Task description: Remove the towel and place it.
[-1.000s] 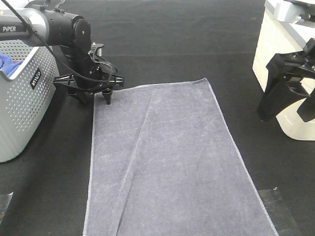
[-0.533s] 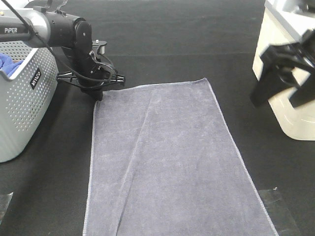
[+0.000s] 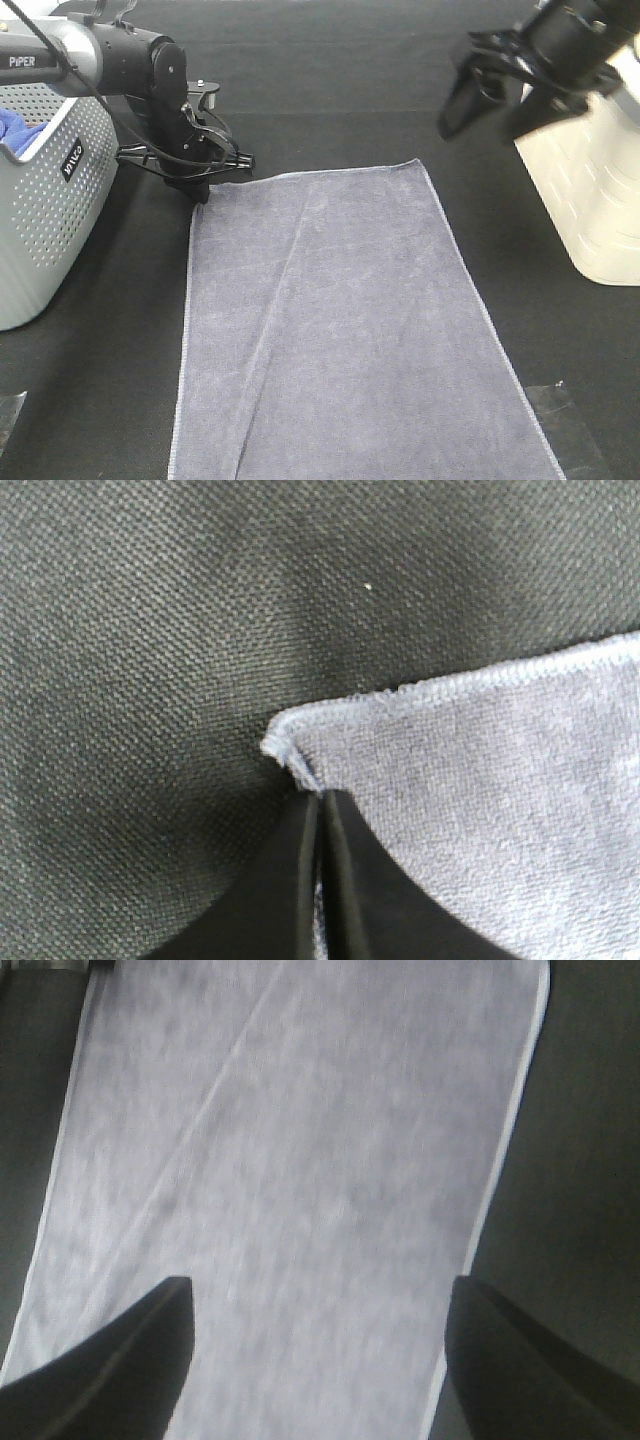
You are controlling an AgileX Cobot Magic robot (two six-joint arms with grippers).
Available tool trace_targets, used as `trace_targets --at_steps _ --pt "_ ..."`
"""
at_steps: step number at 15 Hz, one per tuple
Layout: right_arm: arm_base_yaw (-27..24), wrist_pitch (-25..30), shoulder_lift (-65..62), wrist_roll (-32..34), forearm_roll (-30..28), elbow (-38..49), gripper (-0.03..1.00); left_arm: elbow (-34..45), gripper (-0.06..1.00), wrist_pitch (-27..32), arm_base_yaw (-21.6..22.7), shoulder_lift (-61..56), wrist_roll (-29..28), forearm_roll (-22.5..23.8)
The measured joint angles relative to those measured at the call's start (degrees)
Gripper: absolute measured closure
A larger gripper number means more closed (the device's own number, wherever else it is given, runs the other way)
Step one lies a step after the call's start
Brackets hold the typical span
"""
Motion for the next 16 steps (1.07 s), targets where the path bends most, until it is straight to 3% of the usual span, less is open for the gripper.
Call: trace_targets --at_steps 4,5,11,16 --pt "0.7 -0.5 15.4 -0.1 -1.7 -15.0 0.30 0.0 0.94 -0.1 0.0 0.0 0.4 0.0" --pt "0.7 -0.5 15.4 -0.1 -1.7 -15.0 0.30 0.0 0.94 -0.1 0.0 0.0 0.4 0.0" --pt "1.8 -1.3 30.8 6.5 -14.4 -31.1 0.36 0.0 0.94 -0.9 0.0 0.0 0.4 0.0" --pt "1.8 -7.3 38.3 6.6 -14.7 -32.4 0.38 0.0 0.94 -1.0 0.0 0.0 0.5 0.0"
